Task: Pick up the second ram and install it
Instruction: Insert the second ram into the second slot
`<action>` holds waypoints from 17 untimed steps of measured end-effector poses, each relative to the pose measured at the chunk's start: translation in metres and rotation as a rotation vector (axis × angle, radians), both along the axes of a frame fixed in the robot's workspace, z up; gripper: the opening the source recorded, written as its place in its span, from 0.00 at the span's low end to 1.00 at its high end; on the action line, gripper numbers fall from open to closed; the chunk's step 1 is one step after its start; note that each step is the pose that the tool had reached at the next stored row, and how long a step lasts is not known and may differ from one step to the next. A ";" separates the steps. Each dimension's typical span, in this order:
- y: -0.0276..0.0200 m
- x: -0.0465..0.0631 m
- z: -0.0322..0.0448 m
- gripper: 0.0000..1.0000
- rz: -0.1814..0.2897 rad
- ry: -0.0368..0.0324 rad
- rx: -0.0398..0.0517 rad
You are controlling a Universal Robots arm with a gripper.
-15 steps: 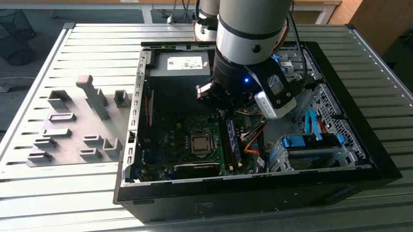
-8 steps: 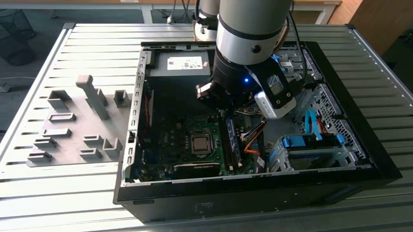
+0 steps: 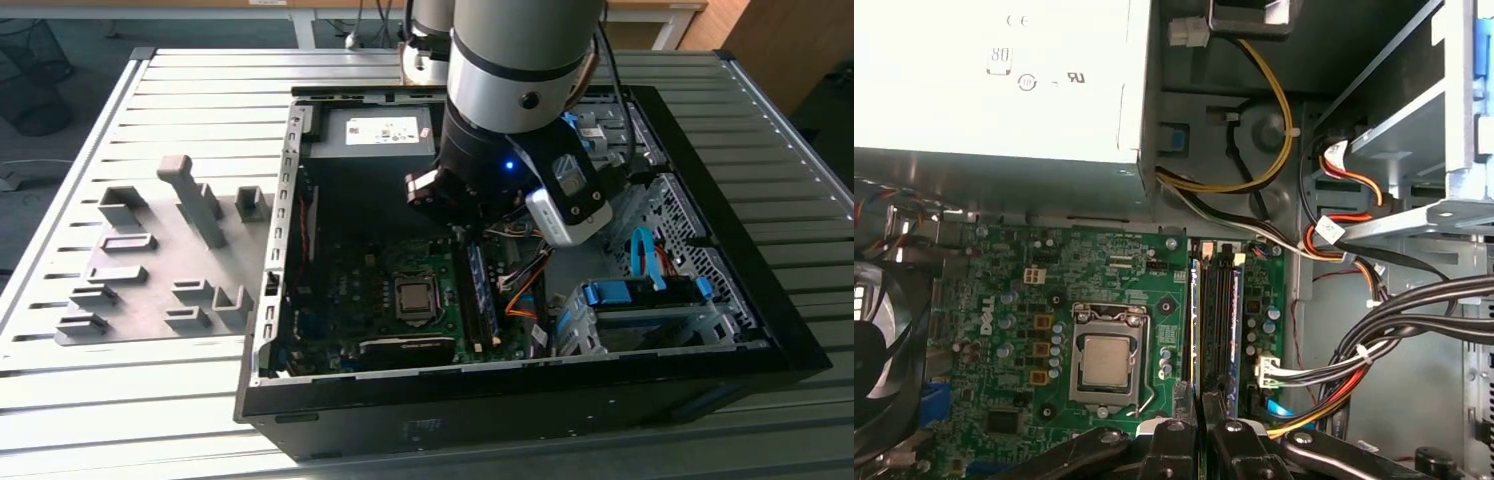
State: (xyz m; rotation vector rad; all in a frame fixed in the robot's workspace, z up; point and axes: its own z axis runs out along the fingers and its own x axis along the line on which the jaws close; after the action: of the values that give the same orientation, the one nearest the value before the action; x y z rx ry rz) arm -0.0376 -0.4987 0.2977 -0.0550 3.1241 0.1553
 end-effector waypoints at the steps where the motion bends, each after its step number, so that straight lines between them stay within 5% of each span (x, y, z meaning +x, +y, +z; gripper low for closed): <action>1: 0.0000 0.000 0.0001 0.14 -0.008 -0.0001 0.0002; 10: 0.0001 0.000 0.0002 0.14 -0.068 0.0000 0.0001; 17: 0.0001 0.000 0.0002 0.14 -0.068 -0.0001 0.0001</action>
State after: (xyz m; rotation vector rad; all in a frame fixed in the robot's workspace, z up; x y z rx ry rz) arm -0.0377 -0.4986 0.2980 0.0506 3.1208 0.1545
